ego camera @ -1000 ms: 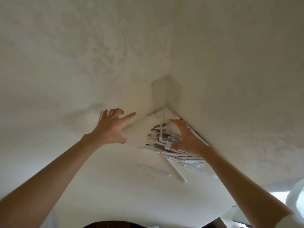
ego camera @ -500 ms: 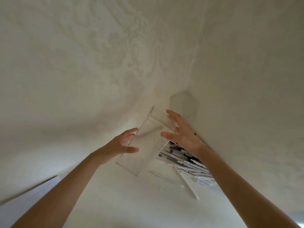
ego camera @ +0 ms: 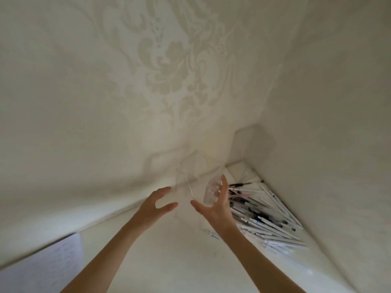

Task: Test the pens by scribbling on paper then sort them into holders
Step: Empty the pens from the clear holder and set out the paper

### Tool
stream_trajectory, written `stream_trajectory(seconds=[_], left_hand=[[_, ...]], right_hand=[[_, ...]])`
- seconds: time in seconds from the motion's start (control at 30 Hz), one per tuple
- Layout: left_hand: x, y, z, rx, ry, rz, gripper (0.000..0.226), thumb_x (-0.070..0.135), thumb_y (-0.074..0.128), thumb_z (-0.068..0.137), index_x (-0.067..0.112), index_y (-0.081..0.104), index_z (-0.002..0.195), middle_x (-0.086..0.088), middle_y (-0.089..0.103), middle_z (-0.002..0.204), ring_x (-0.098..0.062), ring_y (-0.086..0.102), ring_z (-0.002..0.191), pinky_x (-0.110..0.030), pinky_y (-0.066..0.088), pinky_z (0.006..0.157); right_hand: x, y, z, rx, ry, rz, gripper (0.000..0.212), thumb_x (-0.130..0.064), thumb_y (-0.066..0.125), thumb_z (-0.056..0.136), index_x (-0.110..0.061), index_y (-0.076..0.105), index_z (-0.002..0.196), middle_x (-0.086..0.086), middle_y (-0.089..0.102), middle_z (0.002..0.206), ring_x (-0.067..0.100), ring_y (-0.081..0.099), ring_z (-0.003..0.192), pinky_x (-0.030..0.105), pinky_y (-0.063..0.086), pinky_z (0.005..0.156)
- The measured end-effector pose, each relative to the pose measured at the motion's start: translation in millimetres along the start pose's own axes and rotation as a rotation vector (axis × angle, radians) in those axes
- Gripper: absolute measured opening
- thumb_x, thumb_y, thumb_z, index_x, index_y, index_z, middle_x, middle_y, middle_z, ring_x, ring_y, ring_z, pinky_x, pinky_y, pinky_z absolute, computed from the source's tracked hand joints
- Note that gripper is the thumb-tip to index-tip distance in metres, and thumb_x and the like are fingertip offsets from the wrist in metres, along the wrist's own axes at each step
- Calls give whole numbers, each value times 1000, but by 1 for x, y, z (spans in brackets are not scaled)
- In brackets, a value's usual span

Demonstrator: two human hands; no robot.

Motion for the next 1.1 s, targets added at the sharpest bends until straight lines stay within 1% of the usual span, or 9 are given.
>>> stream_trajectory(seconds=[0.23, 0.4, 0.53, 0.63, 0.7, 0.8, 0.87, 0.93, 1.1], left_hand=[[-65, -4, -12, 146, 44, 325, 45, 18, 69, 82, 13, 53, 124, -4, 47, 127, -18, 43, 123, -21, 26, 101], [-92, -8, -9, 134, 25, 467, 48, 11, 73, 76, 4, 56, 121, -15, 51, 125, -31, 48, 119, -27, 30, 99], [-96, -1, -17, 91, 54, 512, 47, 19, 67, 83, 12, 52, 127, -7, 44, 133, -22, 42, 125, -24, 29, 101], [-99, -2, -23, 99, 39, 414, 43, 20, 65, 85, 14, 52, 126, -2, 46, 130, -17, 45, 122, -19, 30, 97], [-101, -6, -28, 111, 7, 338, 39, 19, 64, 86, 14, 53, 123, -1, 50, 126, -15, 50, 116, -20, 35, 93], [-103, -20, -43, 143, -17, 285, 32, 17, 63, 86, 13, 57, 117, -1, 57, 118, -16, 56, 109, -23, 41, 91], [-109, -38, -62, 197, -45, 279, 27, 17, 62, 87, 14, 59, 113, 0, 60, 115, -14, 59, 105, -27, 45, 90], [-125, -64, -92, 294, -86, 314, 24, 21, 59, 89, 17, 59, 112, 5, 59, 115, -8, 57, 104, -27, 46, 87], [-194, -157, -190, 663, -320, 474, 37, 24, 60, 88, 11, 54, 122, -7, 50, 127, -22, 48, 116, -33, 39, 93]], right_hand=[[13, 35, -3, 175, -72, -23, 118, -25, 84, 68, -23, -3, 149, 4, 22, 146, 14, 24, 137, 23, 25, 107], [15, 43, 15, 290, -56, -57, 118, -30, 85, 66, -25, 0, 148, 3, 22, 145, 19, 26, 136, 36, 28, 113], [13, 43, 30, 357, -34, -103, 117, -45, 82, 66, -33, -3, 145, 1, 18, 149, 26, 28, 136, 48, 30, 112], [12, 39, 36, 368, -18, -141, 120, -44, 81, 67, -19, -5, 148, 5, 14, 153, 24, 23, 140, 38, 22, 115], [18, 38, 36, 320, 6, -140, 125, -42, 80, 69, -16, -12, 149, 5, -1, 158, 19, 7, 145, 30, 10, 114], [46, 47, 14, 281, 193, -84, 116, -29, 77, 77, -12, -13, 149, 7, -11, 159, 22, -5, 146, 36, 4, 118], [66, 70, -15, 186, 255, -249, 86, -13, 69, 83, -8, 14, 148, 14, 13, 155, 30, 13, 143, 41, 20, 115], [76, 113, -45, -70, 204, -407, 53, -3, 58, 87, -9, 39, 136, 13, 37, 141, 28, 32, 132, 31, 33, 100], [60, 239, -91, -555, -2, -516, 36, -8, 56, 91, -14, 52, 126, 4, 48, 133, 19, 46, 122, 19, 37, 89]])
Point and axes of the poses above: each hand's wrist, its own z-axis towards the middle knuckle, its own y-axis out of the palm, x = y × z, the point moved 6 cm from there along z, towards the middle knuckle
